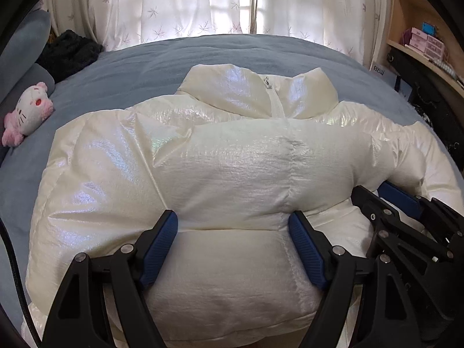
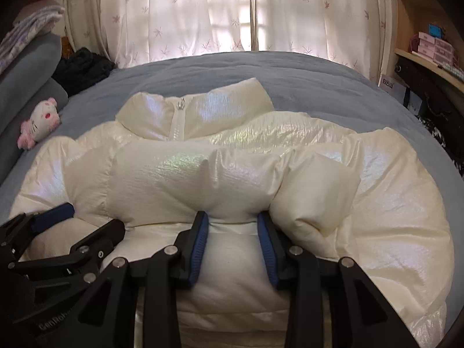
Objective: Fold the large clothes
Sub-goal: 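Open both grippers and lift them away from the folded jacket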
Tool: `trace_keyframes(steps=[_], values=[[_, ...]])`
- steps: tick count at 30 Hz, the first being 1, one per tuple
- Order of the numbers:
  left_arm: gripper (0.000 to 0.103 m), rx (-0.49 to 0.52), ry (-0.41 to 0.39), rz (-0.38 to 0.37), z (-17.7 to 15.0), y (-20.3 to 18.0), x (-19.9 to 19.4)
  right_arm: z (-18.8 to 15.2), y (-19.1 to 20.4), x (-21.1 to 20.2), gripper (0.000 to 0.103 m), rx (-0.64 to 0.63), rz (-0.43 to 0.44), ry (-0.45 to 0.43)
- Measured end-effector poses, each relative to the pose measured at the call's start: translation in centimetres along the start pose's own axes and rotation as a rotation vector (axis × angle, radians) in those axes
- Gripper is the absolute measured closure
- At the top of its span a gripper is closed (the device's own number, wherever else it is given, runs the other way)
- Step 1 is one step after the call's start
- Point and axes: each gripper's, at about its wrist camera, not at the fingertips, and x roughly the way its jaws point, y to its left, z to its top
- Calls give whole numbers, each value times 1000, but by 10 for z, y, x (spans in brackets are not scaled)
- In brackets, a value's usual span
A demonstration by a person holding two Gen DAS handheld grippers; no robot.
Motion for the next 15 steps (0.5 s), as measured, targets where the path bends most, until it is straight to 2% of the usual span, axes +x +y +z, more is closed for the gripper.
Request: trace_keyframes(steps=[8,15], values=[[25,4,-4,-7,2,3,-24,2,-8,-17,67,32,25,20],[25,34,-31,35,-15,20,-97,-6,-30,-88,67,66,93,-14]])
